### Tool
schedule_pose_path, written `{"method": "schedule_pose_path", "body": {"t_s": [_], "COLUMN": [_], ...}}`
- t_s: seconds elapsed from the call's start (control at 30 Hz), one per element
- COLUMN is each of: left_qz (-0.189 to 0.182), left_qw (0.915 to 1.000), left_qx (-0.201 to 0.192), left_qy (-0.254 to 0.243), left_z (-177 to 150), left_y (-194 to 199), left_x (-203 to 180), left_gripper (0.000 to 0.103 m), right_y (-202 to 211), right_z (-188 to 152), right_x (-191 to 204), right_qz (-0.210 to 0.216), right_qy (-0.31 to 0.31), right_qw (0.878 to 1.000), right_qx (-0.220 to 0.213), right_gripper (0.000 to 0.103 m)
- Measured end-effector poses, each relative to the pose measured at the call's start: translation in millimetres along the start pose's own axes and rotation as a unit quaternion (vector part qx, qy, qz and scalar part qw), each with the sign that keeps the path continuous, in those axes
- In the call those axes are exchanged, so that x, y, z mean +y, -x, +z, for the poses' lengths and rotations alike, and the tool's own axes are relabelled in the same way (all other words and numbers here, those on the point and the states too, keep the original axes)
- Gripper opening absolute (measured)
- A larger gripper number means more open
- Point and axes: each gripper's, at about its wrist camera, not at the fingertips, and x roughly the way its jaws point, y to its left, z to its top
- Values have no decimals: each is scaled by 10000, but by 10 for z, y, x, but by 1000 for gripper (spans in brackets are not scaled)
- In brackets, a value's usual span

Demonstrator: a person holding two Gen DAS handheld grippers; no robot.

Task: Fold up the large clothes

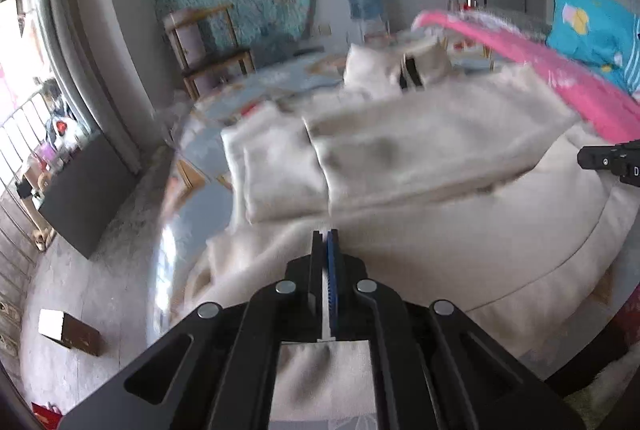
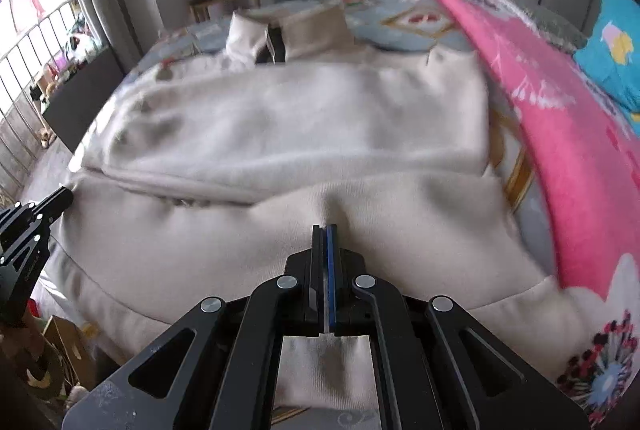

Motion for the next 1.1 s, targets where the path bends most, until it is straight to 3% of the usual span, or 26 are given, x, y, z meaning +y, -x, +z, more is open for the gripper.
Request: {"method": "schedule_pose_path", "body": {"t_s": [0.1, 0.27, 0.37, 0.5, 0.6, 0.67, 0.77, 0.83, 0.97, 1.1], "left_qz": [144, 45, 133, 158, 168, 166, 168, 159, 136, -91], "left_qw": [9994, 9992, 9988, 9988, 9988, 9989, 9989, 9990, 9993, 9991], "left_qx": [-313, 370, 381, 374, 367, 361, 355, 355, 343, 353], "left_qy": [-28, -141, -282, -285, -283, -265, -256, -229, -102, 212], "left_z": [50, -119, -182, -201, -206, -202, -205, -206, -206, -204], "left_y": [115, -347, -380, -383, -382, -374, -371, -371, -373, -306], "left_x": [3, -96, -162, -175, -171, -163, -165, -160, -136, 7], "left_gripper": [2, 2, 2, 3, 3, 3, 3, 3, 5, 5], "right_y": [165, -214, -328, -163, 44, 132, -9, -141, -435, -572], "right_z": [53, -31, -77, -17, 57, 96, 73, 24, -23, 68], "right_x": [18, 18, 22, -84, -72, 111, 477, 732, 1024, 1049], "right_qz": [-46, -81, -152, -204, 84, 712, 1488, 1728, 1761, 1757], "right_qy": [39, 92, 148, -110, -144, 149, 616, 950, 1298, 1267], "right_qw": [9995, 9999, 9994, 9995, 9998, 9970, 9869, 9799, 9743, 9749], "right_qx": [-306, 104, 287, 219, -109, -249, 85, 293, 545, 509], "right_gripper": [1, 2, 4, 16, 18, 18, 17, 17, 11, 6]}}
